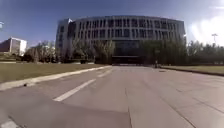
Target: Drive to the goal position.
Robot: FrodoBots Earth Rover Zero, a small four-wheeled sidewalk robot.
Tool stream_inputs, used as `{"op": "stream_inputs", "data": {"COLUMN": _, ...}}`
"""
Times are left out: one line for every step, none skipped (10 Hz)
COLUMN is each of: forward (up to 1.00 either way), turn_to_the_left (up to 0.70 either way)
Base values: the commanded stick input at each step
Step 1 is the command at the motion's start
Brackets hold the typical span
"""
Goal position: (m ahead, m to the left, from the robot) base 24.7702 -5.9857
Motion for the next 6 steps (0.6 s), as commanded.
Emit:
{"op": "stream_inputs", "data": {"forward": 0.7, "turn_to_the_left": 0.0}}
{"op": "stream_inputs", "data": {"forward": 0.7, "turn_to_the_left": 0.0}}
{"op": "stream_inputs", "data": {"forward": 0.7, "turn_to_the_left": 0.0}}
{"op": "stream_inputs", "data": {"forward": 0.7, "turn_to_the_left": 0.0}}
{"op": "stream_inputs", "data": {"forward": 0.7, "turn_to_the_left": 0.0}}
{"op": "stream_inputs", "data": {"forward": 0.7, "turn_to_the_left": 0.0}}
